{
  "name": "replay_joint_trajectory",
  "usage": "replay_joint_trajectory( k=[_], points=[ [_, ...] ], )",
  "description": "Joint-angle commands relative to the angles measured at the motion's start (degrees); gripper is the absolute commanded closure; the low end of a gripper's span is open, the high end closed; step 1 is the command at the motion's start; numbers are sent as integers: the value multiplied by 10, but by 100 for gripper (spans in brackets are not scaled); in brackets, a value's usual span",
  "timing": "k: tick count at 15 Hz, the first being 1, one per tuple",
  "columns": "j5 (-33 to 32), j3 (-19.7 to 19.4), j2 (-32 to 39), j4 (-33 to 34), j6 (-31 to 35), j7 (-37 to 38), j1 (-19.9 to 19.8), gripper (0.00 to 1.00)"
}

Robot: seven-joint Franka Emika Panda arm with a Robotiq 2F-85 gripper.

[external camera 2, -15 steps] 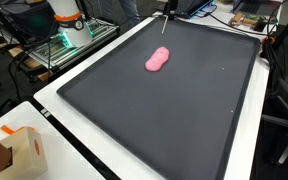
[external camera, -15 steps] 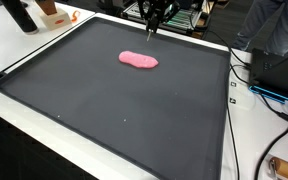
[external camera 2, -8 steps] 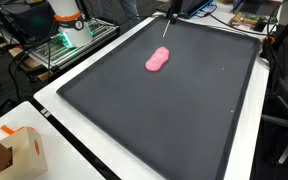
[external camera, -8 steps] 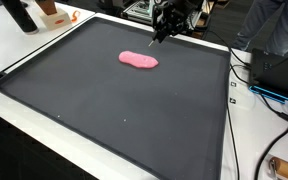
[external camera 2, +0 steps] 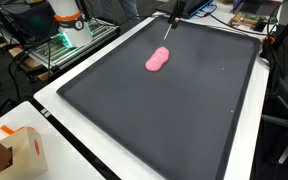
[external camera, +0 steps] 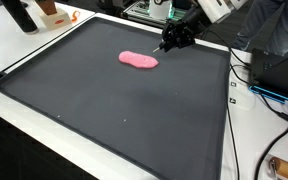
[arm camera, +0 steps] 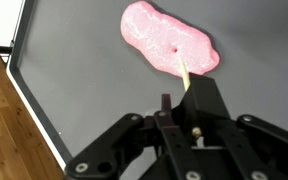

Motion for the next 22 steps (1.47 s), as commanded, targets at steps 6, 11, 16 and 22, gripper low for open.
replay_joint_trajectory(
  k=[6,11,16,22],
  points=[
    [-23,-12,76,73,-94,80,51,94],
    [-27,-16,105,97,-116,125,61,94],
    [-20,-20,119,109,-119,131,58,94],
    [-15,-21,114,109,-103,114,47,94]
  ],
)
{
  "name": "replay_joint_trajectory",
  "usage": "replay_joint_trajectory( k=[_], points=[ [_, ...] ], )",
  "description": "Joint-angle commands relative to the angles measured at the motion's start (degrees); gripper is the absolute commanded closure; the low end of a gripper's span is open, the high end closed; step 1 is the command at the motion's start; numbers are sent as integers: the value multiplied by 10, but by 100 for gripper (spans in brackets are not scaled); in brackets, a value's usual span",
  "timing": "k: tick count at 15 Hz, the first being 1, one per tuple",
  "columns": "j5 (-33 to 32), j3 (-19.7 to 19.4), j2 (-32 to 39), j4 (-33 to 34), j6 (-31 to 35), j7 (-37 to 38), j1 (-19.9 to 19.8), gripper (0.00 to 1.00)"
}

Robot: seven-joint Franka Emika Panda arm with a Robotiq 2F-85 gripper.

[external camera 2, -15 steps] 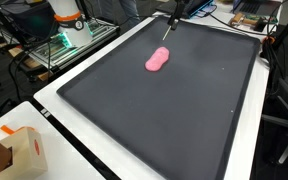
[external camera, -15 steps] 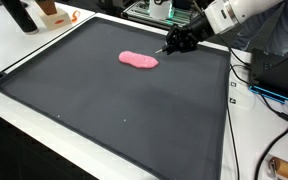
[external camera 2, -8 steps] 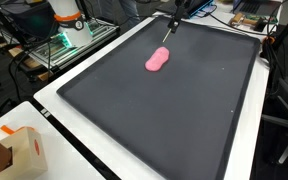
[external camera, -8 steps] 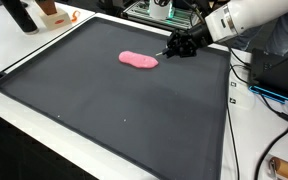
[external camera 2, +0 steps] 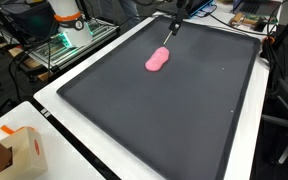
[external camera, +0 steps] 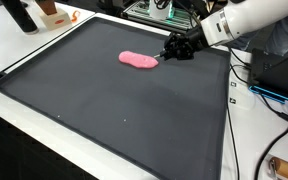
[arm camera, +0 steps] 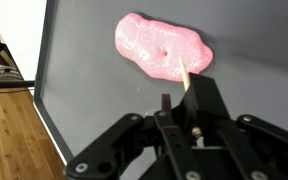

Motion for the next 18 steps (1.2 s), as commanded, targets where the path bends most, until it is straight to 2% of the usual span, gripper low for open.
replay_joint_trajectory(
  k=[1,10,18],
  points=[
    [1,0,-3,-1,7,-14,-8,94],
    [26,3,-40,-24,54,-66,-44,94],
    [99,-4,-72,-27,48,-138,-72,94]
  ],
)
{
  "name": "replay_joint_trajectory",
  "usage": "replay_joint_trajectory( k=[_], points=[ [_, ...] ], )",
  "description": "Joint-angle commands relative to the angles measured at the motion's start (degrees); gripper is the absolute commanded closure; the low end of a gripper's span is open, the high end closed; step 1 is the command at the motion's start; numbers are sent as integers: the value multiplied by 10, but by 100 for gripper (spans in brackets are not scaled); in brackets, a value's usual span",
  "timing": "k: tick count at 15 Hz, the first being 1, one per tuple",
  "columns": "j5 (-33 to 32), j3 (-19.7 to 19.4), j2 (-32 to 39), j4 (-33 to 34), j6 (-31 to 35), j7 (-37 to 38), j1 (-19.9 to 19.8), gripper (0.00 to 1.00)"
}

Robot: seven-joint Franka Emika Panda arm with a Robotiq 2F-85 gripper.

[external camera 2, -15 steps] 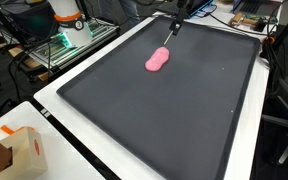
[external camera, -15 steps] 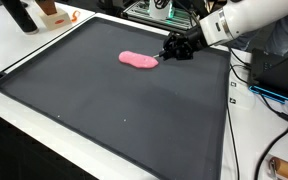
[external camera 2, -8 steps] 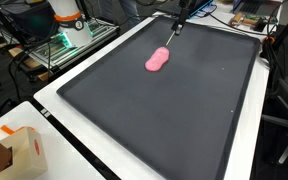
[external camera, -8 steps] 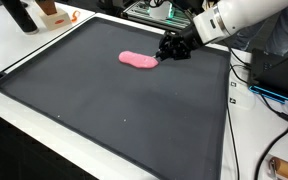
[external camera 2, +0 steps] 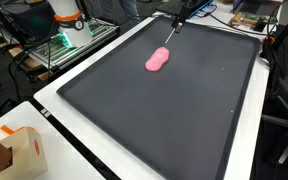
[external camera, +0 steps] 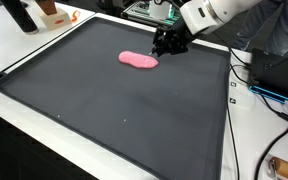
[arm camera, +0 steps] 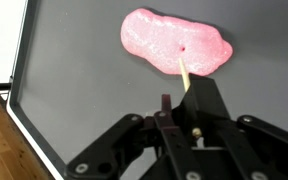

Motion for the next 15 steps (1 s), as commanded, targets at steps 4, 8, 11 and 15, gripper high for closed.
replay_joint_trajectory(
  k=[4,8,11,15],
  points=[
    [71,-7,-51,-35,11,-62,-26,94],
    [100,-10,-83,-55,17,-95,-41,94],
    [122,-11,-111,-73,24,-118,-53,94],
    [151,-10,-155,-103,49,-154,-72,94]
  ],
)
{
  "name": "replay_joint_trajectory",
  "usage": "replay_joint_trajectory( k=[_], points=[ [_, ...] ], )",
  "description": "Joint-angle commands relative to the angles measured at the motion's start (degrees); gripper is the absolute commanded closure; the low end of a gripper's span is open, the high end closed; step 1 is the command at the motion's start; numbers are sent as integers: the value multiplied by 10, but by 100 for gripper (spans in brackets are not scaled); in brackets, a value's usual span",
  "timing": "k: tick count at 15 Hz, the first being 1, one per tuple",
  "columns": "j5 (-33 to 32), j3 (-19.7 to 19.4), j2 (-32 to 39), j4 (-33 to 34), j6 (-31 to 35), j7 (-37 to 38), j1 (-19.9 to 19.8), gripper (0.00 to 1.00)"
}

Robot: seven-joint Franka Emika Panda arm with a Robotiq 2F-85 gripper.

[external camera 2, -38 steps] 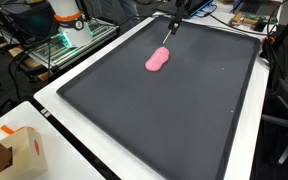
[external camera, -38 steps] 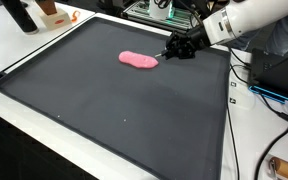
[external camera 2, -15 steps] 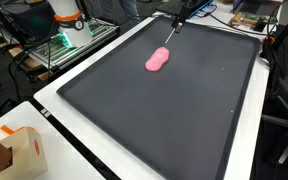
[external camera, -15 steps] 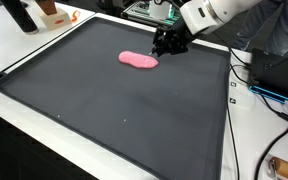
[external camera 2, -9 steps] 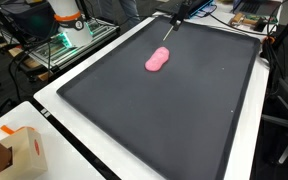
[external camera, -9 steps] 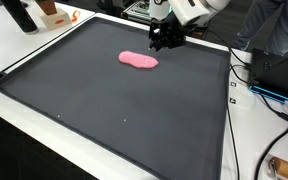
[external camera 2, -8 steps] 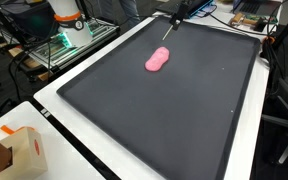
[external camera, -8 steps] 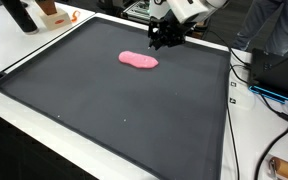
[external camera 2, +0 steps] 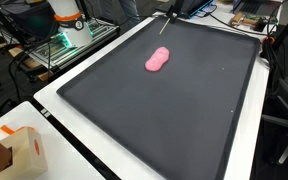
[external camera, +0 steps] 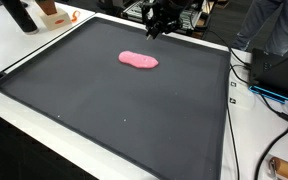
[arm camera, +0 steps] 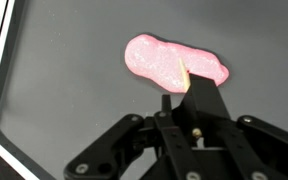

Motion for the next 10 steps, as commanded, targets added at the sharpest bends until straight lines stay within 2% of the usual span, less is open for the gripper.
replay_joint_trajectory(
  k=[1,10],
  points=[
    [36,-1,-59,-57,42,-41,-20,94],
    [83,-3,-142,-131,137,-122,-52,94]
  ],
)
